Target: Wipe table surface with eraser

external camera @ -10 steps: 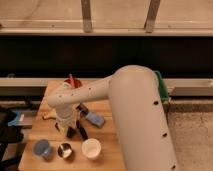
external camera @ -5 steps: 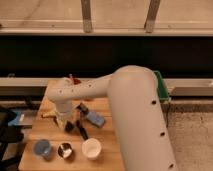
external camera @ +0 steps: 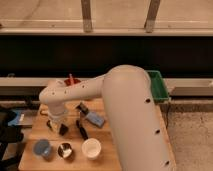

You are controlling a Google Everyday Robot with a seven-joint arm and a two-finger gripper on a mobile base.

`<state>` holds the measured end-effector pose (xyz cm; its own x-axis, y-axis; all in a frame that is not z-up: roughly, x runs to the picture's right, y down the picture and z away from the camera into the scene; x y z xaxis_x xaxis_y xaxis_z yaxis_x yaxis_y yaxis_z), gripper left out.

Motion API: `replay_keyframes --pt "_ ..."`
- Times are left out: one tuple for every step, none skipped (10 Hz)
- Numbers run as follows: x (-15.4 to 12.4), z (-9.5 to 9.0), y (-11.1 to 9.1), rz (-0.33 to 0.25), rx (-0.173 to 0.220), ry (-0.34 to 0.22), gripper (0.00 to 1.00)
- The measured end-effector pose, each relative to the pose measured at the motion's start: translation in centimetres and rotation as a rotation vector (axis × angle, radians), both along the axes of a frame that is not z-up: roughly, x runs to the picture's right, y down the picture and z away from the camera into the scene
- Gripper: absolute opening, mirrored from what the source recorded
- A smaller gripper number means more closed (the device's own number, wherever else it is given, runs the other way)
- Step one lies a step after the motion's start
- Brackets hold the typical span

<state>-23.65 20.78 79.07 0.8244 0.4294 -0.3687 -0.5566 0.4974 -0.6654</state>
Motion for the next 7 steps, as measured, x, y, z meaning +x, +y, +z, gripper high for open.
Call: replay_keyframes --pt "0.0 -0.5 0.5 -0.011 -0.011 -0.005 0.0" --pt "0.7 -1.1 1.2 -0.019 -0.024 -0.001 0.0" --pt "2.2 -1.3 1.5 -0.01 -0.031 0.023 0.0" --pt "3.5 -1.6 1.6 0.001 -0.033 0.044 0.0" --pt "4.2 -1.6 1.5 0.006 -0.03 0.057 0.0" --pt "4.9 -1.4 1.0 0.01 -0.021 0.068 0.0" --pt "5.3 -1.0 0.0 0.017 -0.009 0.078 0.0"
